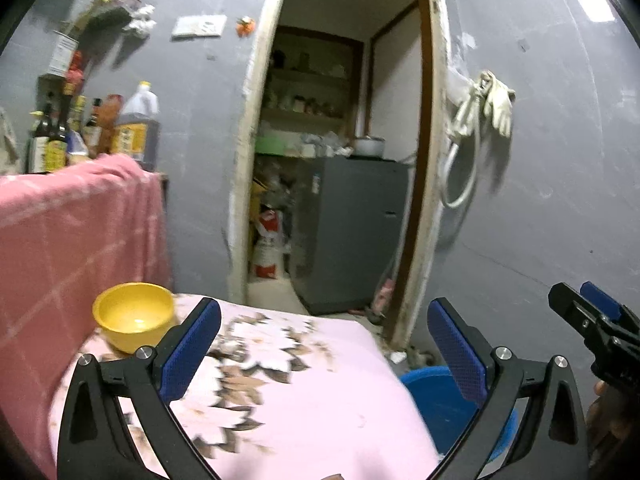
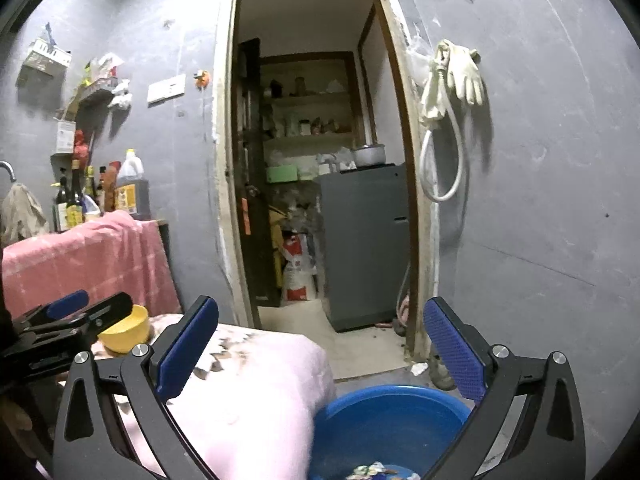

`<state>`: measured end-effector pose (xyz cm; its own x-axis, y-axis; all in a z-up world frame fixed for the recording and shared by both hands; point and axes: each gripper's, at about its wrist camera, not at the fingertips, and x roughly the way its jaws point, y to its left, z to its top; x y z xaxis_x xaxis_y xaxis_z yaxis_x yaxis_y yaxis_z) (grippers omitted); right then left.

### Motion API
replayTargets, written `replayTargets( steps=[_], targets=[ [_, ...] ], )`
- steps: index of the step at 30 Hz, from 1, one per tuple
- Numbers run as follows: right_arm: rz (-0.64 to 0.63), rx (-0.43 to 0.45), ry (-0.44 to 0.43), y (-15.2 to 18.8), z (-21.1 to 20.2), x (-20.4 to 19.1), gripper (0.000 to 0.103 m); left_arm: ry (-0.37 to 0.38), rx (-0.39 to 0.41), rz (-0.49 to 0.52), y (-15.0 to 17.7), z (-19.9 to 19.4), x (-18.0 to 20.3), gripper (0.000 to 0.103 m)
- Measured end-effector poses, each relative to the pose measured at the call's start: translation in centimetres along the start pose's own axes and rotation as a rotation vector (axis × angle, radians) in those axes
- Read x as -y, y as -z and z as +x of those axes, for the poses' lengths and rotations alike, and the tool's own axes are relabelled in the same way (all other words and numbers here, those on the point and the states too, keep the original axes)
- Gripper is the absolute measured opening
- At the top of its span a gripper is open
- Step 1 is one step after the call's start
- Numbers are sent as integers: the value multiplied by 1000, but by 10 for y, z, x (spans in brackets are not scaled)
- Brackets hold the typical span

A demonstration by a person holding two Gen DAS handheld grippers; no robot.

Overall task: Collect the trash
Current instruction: 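Move both open tools back over the table beside the yellow bowl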

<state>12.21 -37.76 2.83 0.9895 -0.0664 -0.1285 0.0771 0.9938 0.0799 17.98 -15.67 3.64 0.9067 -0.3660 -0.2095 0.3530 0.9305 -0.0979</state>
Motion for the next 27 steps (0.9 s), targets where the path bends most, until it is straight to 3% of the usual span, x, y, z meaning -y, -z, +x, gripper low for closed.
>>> replayTargets(
  steps=[17,27],
  targets=[
    [-106,114,-140,8,12,-87,103,-186,89,36,9,-44,-76,101],
    [-146,29,-220,30,55,-119,103,-242,47,57,29,-23,-111,101]
  ],
)
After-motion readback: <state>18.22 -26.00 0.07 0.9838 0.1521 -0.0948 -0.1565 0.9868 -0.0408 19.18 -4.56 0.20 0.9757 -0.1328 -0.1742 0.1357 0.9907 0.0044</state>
